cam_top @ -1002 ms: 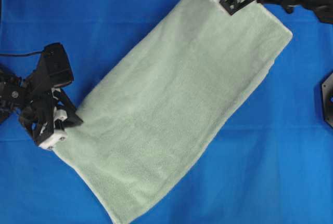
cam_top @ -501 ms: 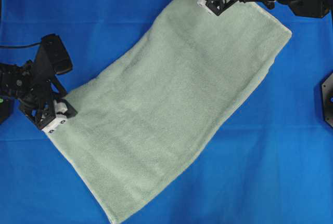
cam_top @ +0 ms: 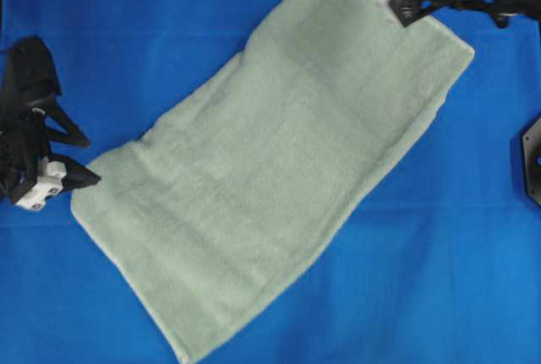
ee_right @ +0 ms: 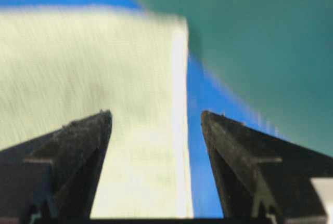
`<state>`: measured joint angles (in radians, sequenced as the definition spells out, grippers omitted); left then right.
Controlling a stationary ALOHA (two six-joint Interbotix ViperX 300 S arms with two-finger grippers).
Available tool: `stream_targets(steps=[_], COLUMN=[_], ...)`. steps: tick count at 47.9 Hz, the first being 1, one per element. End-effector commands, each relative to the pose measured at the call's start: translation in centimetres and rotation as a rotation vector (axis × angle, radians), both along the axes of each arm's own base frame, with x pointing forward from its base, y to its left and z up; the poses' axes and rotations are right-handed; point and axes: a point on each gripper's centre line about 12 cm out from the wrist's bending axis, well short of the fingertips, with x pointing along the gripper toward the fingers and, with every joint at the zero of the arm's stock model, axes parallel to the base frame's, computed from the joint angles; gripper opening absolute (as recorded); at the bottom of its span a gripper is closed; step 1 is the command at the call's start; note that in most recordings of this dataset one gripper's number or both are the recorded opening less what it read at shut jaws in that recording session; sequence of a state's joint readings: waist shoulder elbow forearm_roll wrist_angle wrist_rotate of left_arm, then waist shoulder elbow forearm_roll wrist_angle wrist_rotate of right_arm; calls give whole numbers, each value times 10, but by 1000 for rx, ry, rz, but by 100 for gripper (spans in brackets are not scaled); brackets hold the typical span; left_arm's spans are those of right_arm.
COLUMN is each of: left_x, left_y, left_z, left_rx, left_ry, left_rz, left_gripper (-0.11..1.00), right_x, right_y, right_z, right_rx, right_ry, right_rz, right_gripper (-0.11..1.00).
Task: Fold a bath towel.
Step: 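Lower the towel flat and open both grippers, withdrawing the left gripper, then grasp the towel's top edge with the right gripper and fold it toward the center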
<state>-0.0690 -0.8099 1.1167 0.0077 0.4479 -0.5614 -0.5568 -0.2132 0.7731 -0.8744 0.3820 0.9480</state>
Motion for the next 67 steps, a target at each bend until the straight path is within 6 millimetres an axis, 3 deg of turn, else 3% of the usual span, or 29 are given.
stream_targets(steps=[1, 12, 29, 42, 47, 55, 63, 67], left_x=[3, 7, 7, 7, 7, 7, 7, 7], left_y=[-1, -1, -1, -1, -1, -1, -1, -1], left_z=[7, 7, 6, 6, 6, 6, 6, 7], left_rx=[27, 125, 136, 134, 134, 133, 133, 133], left_ry=[-56, -111, -113, -110, -112, -112, -112, -113], left_rz=[-29, -116, -125, -125, -125, -124, -124, -124], left_gripper=[77, 77, 77, 77, 77, 77, 77, 77], right_x=[-15, -32, -30, -29, -31, -28, -27, -24], right_y=[6, 2, -21, -27, -24, -13, -11, -11], right_z=[-5, -42, -95, -115, -116, -117, -116, -107], right_rx=[44, 120, 221, 258, 268, 286, 289, 275], right_ry=[-19, 46, 46, 66, 68, 60, 55, 34], right_rz=[-37, -82, -71, -70, -78, -69, -74, -81], right_gripper=[66, 66, 66, 65, 54, 12, 11, 11])
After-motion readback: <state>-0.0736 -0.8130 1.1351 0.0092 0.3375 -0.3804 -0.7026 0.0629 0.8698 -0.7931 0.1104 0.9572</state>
